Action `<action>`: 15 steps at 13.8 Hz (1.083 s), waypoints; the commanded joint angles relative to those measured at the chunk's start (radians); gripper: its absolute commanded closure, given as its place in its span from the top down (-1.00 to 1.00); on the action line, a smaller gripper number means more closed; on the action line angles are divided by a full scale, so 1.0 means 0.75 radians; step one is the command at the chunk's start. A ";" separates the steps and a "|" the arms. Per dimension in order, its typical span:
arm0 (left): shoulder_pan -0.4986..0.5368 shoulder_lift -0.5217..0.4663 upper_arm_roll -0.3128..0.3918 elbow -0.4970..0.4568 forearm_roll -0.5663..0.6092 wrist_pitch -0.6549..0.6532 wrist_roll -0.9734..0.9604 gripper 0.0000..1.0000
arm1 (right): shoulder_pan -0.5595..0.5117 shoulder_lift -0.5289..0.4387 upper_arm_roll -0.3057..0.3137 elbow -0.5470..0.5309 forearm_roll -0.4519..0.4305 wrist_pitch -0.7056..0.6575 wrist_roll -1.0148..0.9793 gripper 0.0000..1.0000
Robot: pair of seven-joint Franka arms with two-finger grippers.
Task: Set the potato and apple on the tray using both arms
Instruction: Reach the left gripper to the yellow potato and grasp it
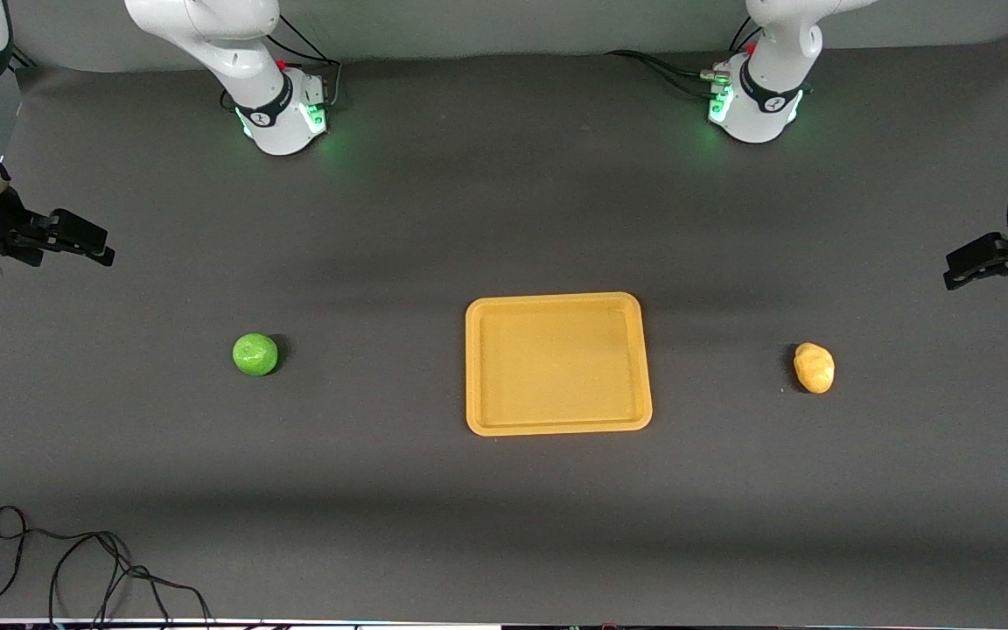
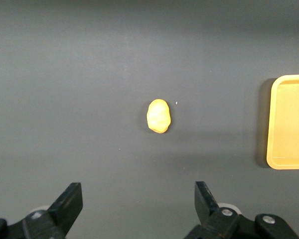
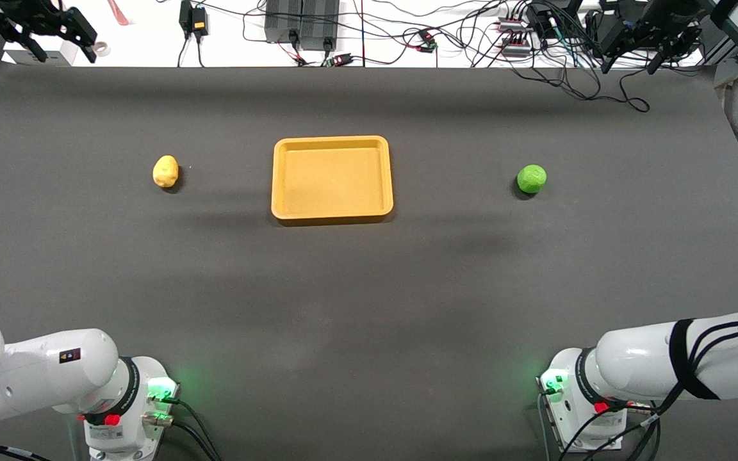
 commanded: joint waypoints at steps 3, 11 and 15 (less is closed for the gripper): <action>-0.029 0.098 0.003 -0.128 0.012 0.175 -0.092 1.00 | -0.005 0.003 -0.001 0.013 -0.025 -0.026 -0.044 1.00; -0.014 0.247 0.011 -0.558 0.024 0.855 -0.148 1.00 | -0.019 0.034 -0.003 0.019 -0.023 -0.005 -0.028 0.99; 0.008 0.384 0.011 -0.589 0.024 0.997 -0.160 1.00 | -0.007 0.066 -0.001 0.062 -0.023 -0.005 -0.028 1.00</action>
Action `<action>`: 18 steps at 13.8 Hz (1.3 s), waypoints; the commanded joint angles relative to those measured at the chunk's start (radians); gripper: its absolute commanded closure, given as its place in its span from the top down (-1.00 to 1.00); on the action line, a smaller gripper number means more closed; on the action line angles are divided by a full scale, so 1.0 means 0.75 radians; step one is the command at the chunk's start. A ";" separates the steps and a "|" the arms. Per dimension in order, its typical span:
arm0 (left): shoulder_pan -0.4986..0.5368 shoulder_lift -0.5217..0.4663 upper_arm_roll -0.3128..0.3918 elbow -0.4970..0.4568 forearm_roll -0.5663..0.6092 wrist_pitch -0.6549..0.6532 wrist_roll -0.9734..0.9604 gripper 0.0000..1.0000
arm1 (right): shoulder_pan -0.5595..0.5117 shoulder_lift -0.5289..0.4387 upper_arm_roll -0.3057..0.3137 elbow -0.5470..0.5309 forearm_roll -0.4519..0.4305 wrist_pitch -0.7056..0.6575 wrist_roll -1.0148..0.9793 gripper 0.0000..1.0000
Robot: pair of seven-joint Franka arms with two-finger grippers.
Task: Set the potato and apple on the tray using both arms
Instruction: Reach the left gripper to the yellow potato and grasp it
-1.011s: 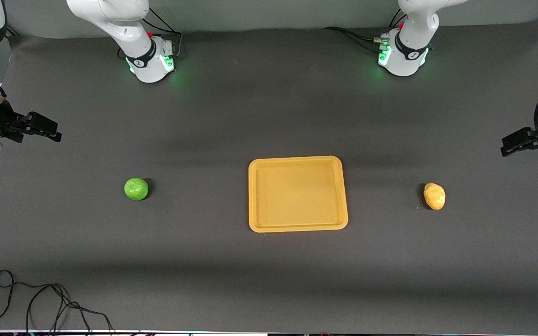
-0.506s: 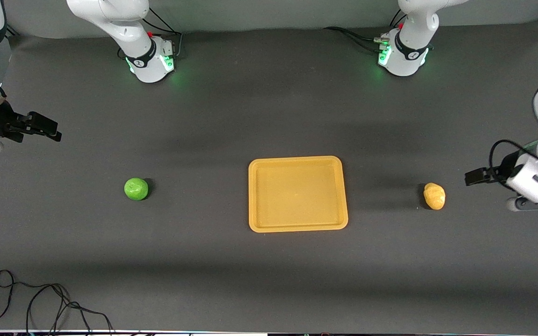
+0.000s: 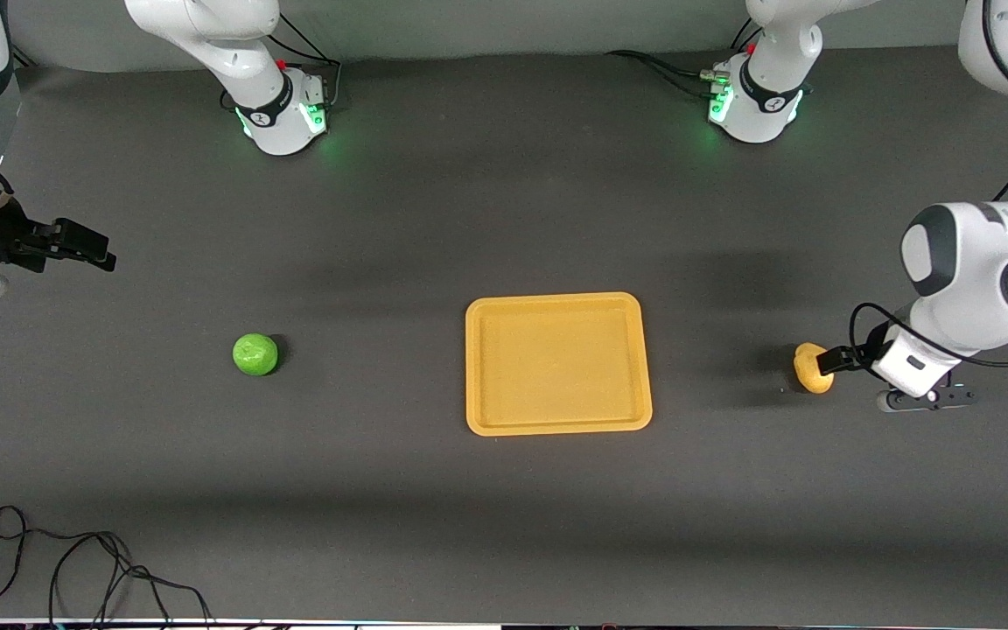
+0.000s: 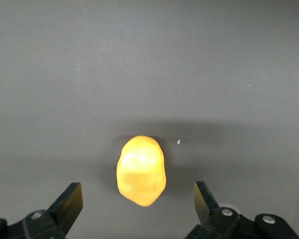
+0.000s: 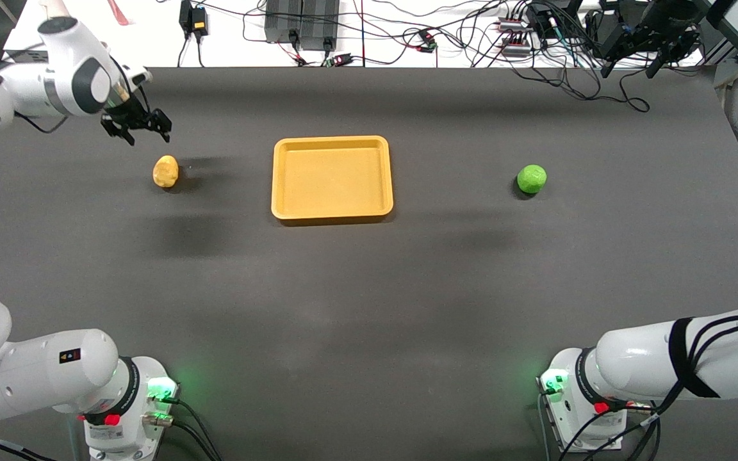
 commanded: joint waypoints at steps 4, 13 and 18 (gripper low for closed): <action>0.010 0.091 -0.002 -0.065 0.015 0.171 -0.030 0.99 | -0.002 0.060 0.007 0.127 -0.041 -0.008 -0.016 1.00; 0.008 0.156 0.001 -0.078 0.015 0.200 -0.055 0.08 | 0.017 0.083 0.013 -0.012 -0.041 0.098 -0.020 0.98; -0.008 0.097 -0.010 -0.056 0.019 0.099 -0.046 -1.00 | 0.057 0.083 0.013 -0.276 -0.035 0.398 -0.012 0.97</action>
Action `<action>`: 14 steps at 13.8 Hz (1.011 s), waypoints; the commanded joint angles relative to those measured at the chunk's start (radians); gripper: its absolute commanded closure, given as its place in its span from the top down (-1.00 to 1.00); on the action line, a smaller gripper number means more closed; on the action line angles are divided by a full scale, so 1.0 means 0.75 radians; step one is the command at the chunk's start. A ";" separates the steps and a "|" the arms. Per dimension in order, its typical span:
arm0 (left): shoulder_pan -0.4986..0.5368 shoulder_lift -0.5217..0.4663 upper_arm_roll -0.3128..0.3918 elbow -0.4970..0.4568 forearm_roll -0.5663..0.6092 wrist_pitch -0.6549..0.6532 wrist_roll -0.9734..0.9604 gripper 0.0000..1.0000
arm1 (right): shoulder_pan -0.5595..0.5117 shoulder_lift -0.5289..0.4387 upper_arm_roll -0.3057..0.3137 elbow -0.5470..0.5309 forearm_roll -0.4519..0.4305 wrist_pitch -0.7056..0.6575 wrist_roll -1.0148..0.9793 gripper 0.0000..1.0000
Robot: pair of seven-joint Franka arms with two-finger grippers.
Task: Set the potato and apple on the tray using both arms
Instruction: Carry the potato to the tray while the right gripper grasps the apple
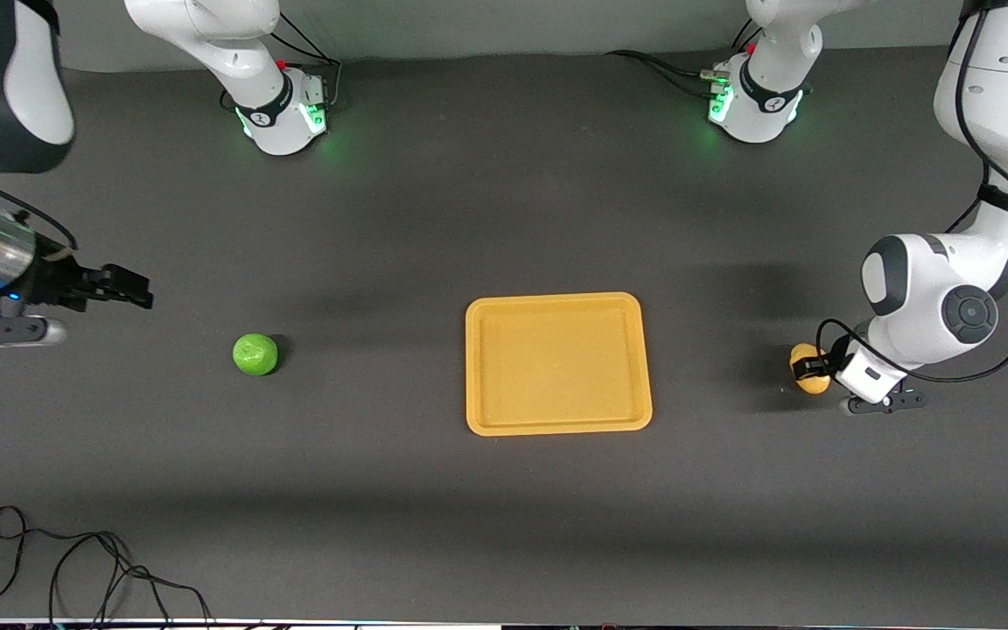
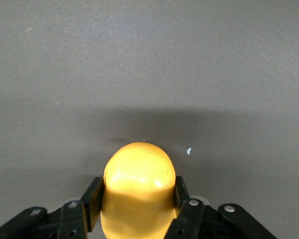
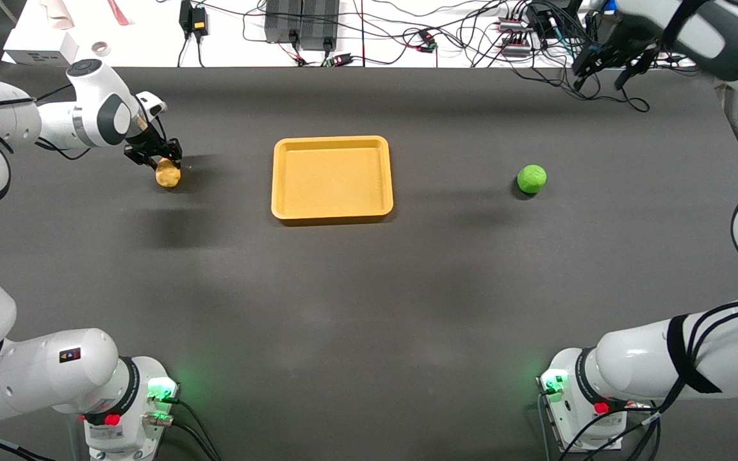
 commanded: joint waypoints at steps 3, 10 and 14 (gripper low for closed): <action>-0.088 -0.166 -0.011 0.153 0.015 -0.371 -0.016 -1.00 | 0.008 0.023 -0.007 -0.239 -0.012 0.291 -0.007 0.97; -0.363 -0.162 -0.093 0.628 -0.005 -0.806 -0.326 -1.00 | 0.012 0.105 -0.009 -0.561 -0.016 0.687 -0.014 0.96; -0.535 -0.068 -0.093 0.722 -0.005 -0.789 -0.531 -1.00 | 0.014 0.217 -0.009 -0.591 -0.031 0.808 -0.024 0.96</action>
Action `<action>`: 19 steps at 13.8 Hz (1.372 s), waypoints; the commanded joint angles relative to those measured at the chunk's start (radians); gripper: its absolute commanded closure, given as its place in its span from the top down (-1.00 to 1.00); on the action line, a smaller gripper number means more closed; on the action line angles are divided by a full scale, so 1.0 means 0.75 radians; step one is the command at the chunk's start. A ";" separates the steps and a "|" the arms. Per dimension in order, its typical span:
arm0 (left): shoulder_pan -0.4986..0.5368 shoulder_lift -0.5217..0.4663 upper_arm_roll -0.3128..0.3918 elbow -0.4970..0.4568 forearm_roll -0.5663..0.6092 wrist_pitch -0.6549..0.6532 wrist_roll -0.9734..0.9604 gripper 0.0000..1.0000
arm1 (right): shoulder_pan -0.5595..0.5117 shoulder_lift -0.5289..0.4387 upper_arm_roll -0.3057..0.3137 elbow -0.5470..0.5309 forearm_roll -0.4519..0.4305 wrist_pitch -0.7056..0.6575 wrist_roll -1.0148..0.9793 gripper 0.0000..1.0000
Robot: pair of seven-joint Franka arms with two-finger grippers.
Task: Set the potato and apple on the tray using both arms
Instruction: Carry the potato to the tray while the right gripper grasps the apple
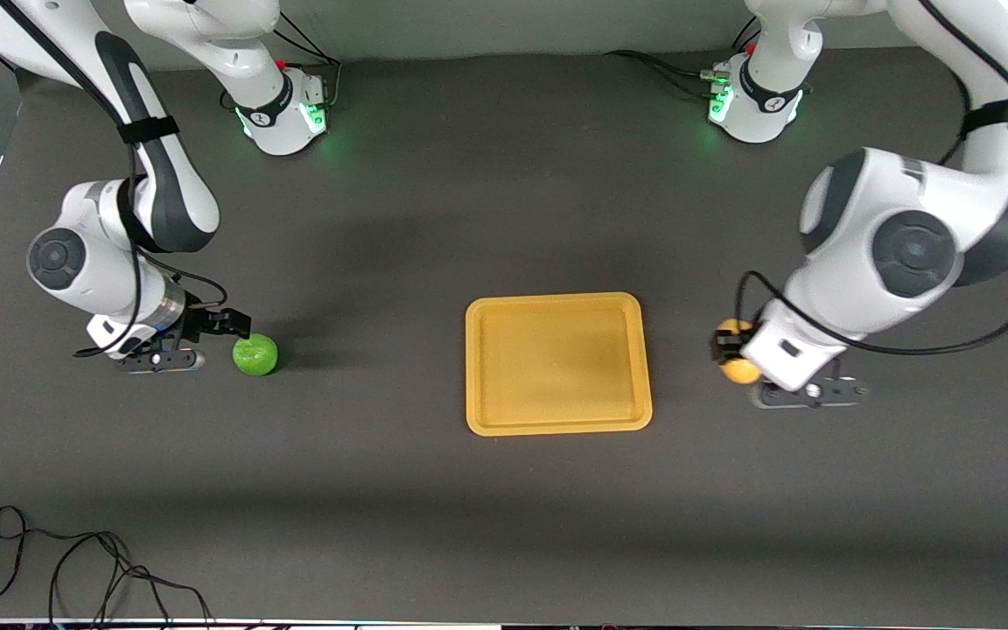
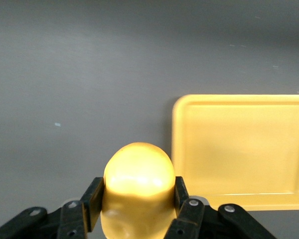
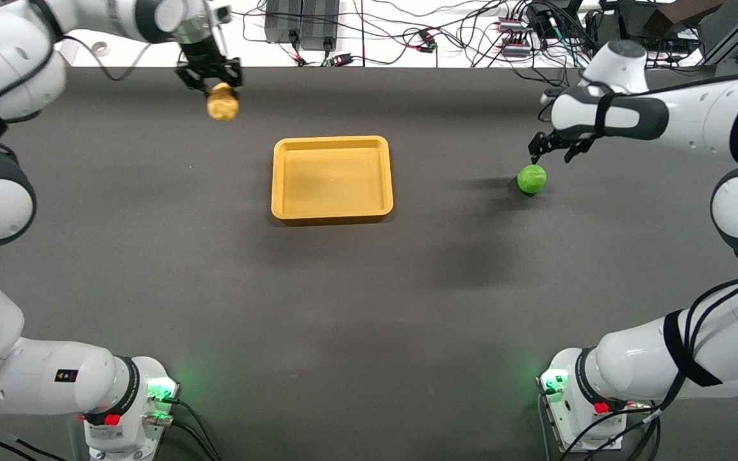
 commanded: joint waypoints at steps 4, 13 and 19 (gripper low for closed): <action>-0.154 0.241 0.016 0.100 0.019 0.047 -0.177 -1.00 | 0.015 0.144 -0.002 0.004 -0.031 0.144 -0.022 0.96; -0.249 0.462 0.018 0.072 0.023 0.264 -0.359 -1.00 | 0.025 0.224 -0.002 0.027 -0.050 0.228 -0.012 0.78; -0.257 0.485 0.032 -0.004 0.084 0.354 -0.365 -1.00 | 0.027 0.211 -0.002 0.045 -0.052 0.226 -0.010 0.07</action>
